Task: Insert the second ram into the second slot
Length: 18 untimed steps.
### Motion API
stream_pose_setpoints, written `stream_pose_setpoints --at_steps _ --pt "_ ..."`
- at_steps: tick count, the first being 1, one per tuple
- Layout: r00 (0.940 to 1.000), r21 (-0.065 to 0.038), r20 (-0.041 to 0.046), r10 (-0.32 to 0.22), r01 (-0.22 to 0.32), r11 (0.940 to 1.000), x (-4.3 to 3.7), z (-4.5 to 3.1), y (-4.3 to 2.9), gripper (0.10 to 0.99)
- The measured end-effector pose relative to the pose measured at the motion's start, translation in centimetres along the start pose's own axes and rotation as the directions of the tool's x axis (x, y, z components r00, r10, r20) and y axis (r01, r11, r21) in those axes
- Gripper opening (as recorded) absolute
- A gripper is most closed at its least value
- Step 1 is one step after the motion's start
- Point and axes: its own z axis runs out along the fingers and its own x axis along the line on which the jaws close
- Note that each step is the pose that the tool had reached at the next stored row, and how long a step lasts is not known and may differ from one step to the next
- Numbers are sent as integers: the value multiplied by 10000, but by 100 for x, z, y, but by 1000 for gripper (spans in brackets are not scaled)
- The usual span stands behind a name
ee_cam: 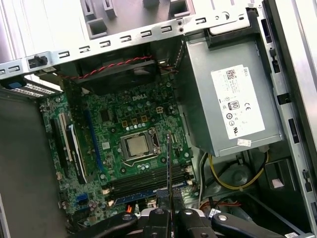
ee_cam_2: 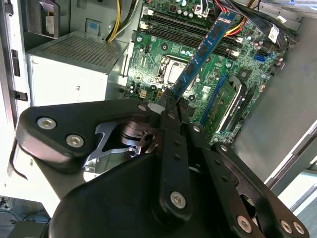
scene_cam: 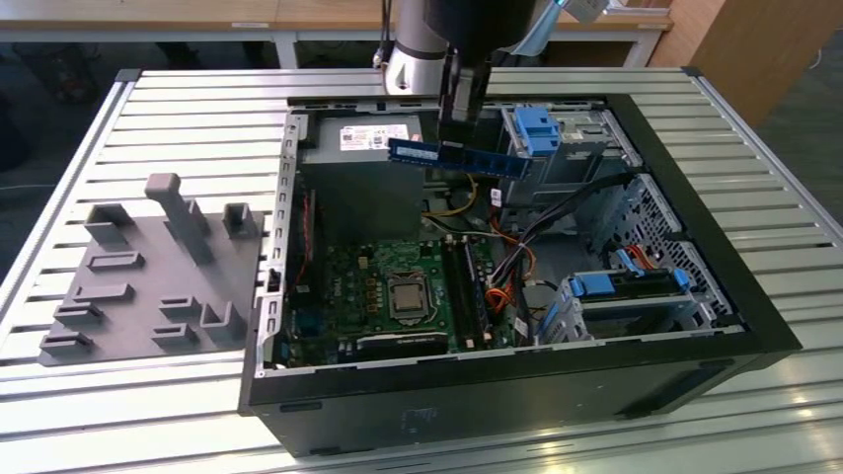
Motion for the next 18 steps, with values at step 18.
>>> stream_pose_setpoints --at_steps 18 --pt "9984 8 21 564 -564 9984 0 0 0 137"
